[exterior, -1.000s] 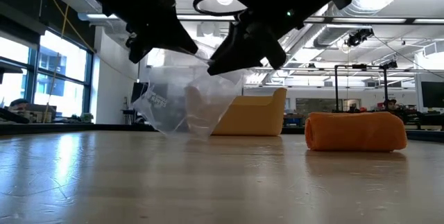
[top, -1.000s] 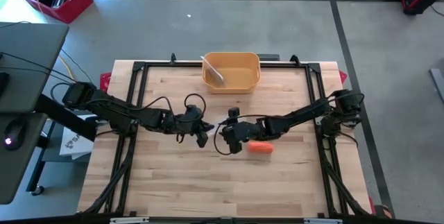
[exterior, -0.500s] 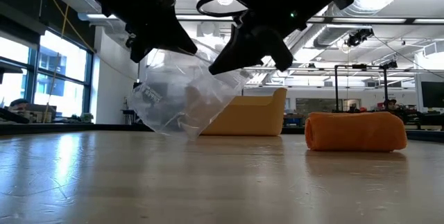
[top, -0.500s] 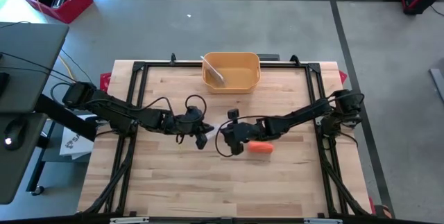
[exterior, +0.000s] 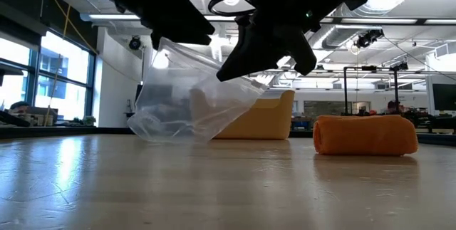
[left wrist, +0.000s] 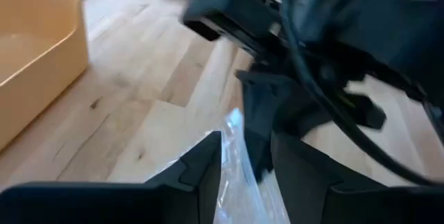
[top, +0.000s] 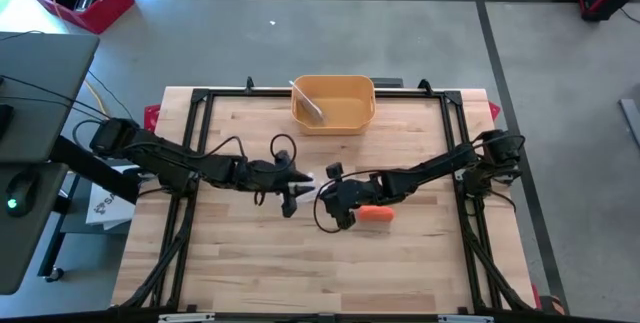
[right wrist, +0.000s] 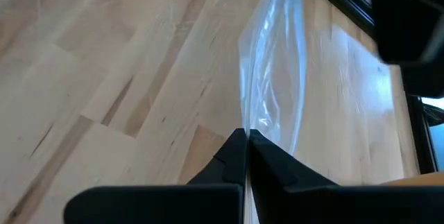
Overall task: Roll bandage
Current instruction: Put the rolled orange bandage into the transparent zip bag
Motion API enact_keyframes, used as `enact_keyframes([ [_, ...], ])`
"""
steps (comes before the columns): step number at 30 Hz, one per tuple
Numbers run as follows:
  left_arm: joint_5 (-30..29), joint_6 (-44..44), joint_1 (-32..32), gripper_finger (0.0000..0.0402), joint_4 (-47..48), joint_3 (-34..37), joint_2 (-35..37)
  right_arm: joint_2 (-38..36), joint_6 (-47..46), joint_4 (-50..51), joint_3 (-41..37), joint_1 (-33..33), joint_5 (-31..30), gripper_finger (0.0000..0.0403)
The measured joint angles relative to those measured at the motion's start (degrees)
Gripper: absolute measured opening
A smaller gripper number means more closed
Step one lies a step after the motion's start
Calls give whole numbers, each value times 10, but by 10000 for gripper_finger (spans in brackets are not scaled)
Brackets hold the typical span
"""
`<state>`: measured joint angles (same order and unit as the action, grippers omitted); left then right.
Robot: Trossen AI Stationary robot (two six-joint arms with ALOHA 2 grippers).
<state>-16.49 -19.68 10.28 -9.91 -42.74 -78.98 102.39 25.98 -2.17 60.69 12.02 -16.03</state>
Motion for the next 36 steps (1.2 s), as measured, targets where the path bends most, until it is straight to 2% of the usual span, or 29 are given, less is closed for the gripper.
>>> enact_keyframes([
  [4, 13, 37, 1, 124, -4, 0, -14, 0, 0, -1, 0, -1, 0, 0],
  [9, 21, 65, 10, 125, 11, -5, -67, 0, -1, -3, 0, -4, 0, 0],
  [11, 12, 63, 12, 125, 53, -27, -88, 0, -2, -2, 0, -7, 0, 0],
  [15, -54, 58, 20, 116, 173, -86, -117, 0, -2, -2, 0, -8, 0, 0],
  [19, -79, 73, 22, 86, 260, -140, -123, 0, -2, -1, 0, -8, 0, 0],
  [24, -90, 78, 22, 18, 339, -182, -122, 0, -3, 15, 0, -8, 0, 0],
  [28, -150, 80, 27, 7, 387, -200, -122, 0, -4, 27, 0, -8, 0, 0],
  [32, -217, 80, 44, 3, 393, -201, -122, 0, -4, 30, 0, -8, -1, 0],
  [36, -311, 80, 80, 1, 388, -201, -122, 0, -8, 28, 0, -8, -10, 0],
])
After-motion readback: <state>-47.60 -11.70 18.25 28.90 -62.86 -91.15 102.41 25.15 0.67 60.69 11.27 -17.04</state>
